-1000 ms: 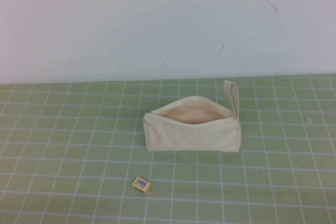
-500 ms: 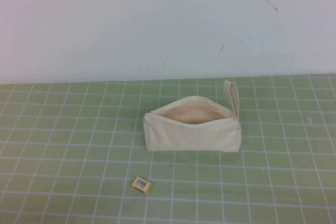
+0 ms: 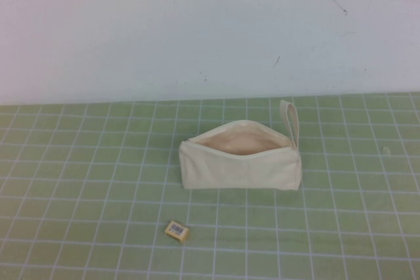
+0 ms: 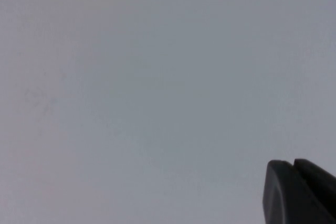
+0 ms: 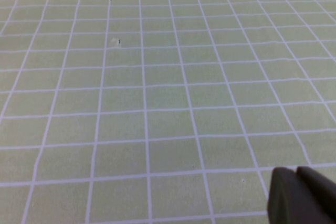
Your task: Put eraser into pencil case
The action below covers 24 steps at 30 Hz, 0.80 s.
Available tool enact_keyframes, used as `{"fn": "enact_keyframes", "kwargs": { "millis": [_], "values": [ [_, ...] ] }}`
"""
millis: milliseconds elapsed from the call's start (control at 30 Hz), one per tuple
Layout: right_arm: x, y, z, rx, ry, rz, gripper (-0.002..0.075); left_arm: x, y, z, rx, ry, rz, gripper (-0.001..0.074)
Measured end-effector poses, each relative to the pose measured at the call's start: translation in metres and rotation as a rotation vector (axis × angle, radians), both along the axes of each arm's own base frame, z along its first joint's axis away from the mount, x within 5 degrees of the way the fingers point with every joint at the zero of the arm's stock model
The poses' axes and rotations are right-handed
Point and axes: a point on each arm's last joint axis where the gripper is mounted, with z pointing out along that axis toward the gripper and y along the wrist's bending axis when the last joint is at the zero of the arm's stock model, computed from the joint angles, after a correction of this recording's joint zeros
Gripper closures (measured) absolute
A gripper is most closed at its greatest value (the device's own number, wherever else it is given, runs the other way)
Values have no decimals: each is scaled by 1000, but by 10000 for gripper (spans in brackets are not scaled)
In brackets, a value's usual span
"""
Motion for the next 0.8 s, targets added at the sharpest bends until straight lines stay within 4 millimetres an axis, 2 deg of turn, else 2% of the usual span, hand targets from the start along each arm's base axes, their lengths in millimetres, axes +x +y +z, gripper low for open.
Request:
{"fn": "enact_keyframes", "kwargs": {
  "millis": [67, 133, 267, 500, 633, 700, 800],
  "values": [
    [0, 0, 0, 0, 0, 0, 726, 1, 0, 2, -55, 18, -38, 736],
    [0, 0, 0, 0, 0, 0, 726, 1, -2, 13, -65, 85, -78, 736],
    [0, 0, 0, 0, 0, 0, 726, -6, -10, 55, 58, 226, -96, 736],
    [0, 0, 0, 0, 0, 0, 726, 15, -12, 104, 147, 412, -73, 736],
    [0, 0, 0, 0, 0, 0, 726, 38, -12, 105, 128, 497, -89, 736],
    [0, 0, 0, 0, 0, 0, 726, 51, -13, 101, 127, 620, -103, 736],
    [0, 0, 0, 0, 0, 0, 726, 79, -14, 93, 175, 896, -126, 736]
  ]
}}
